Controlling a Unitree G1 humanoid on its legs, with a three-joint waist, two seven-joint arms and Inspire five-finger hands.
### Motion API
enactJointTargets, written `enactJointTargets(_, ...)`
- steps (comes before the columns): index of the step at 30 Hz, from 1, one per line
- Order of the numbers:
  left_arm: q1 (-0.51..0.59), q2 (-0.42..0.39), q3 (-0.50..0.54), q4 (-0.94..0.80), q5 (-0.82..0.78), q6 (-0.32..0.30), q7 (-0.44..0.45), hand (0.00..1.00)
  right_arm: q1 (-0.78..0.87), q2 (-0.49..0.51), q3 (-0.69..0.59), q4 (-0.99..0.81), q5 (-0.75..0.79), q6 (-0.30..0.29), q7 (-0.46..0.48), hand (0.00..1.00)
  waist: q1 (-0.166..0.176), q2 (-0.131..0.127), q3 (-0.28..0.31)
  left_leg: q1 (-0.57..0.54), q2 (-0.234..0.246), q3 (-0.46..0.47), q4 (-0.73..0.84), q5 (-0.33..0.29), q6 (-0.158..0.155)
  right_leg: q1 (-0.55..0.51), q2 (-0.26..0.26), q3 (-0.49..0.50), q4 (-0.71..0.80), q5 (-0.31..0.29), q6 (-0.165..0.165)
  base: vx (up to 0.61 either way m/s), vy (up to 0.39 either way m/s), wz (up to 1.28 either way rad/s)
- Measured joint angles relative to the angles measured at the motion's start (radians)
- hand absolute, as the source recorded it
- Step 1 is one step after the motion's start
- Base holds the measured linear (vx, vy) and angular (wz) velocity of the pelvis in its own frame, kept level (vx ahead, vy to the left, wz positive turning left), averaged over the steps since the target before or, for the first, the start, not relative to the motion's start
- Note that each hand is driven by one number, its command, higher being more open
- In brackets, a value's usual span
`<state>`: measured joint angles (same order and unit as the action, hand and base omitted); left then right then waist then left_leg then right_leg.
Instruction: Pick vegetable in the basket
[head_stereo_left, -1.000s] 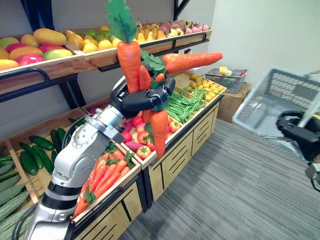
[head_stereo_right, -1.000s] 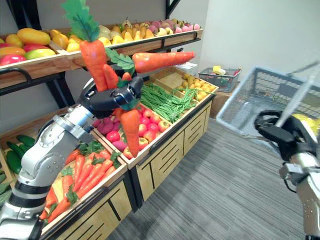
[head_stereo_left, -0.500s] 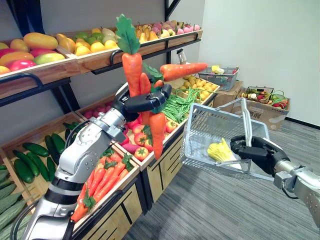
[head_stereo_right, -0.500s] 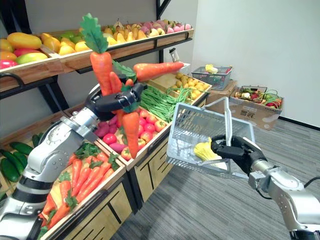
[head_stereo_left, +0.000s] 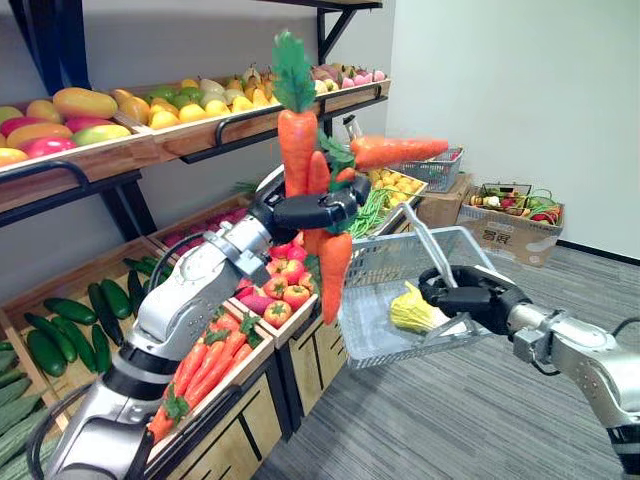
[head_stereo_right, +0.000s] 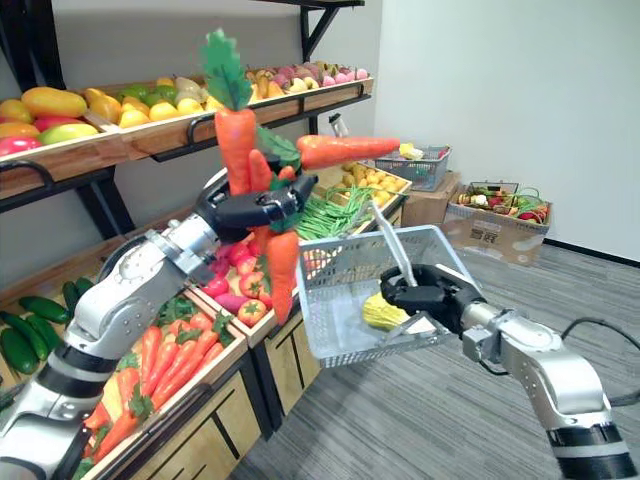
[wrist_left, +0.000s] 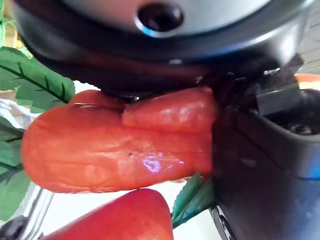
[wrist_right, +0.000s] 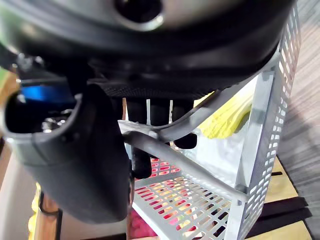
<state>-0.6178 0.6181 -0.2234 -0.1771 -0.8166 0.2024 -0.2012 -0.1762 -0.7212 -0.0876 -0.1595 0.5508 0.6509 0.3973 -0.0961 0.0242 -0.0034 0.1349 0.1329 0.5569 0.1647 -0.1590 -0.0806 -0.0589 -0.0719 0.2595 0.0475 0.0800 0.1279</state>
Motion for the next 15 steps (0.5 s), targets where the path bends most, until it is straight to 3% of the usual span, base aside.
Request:
enactJointTargets(9,-0.034,-0.035,-0.022,0.026,-0.003,-0.007,0.049,0.0,-0.059,-0.003,0.099,-0.003,0.006,0.057,0.056,0.0,-0.002,0.0,-0.003,0.0,0.003,0.009,0.006,-0.002,-0.001,-0.003,0.004,0.011,0.001,0.002,-0.002,0.01,0.0,-0.03)
enactJointTargets(15,-0.035,-0.036,-0.056,0.145,0.056,0.006,0.048,0.0,-0.103,-0.008,0.132,-0.013,0.036,0.071,0.044,0.0,-0.009,-0.008,-0.009,-0.003,0.007,0.016,0.013,-0.006,-0.002,-0.008,0.008,0.02,0.001,0.005,-0.002,0.01,0.001,-0.04)
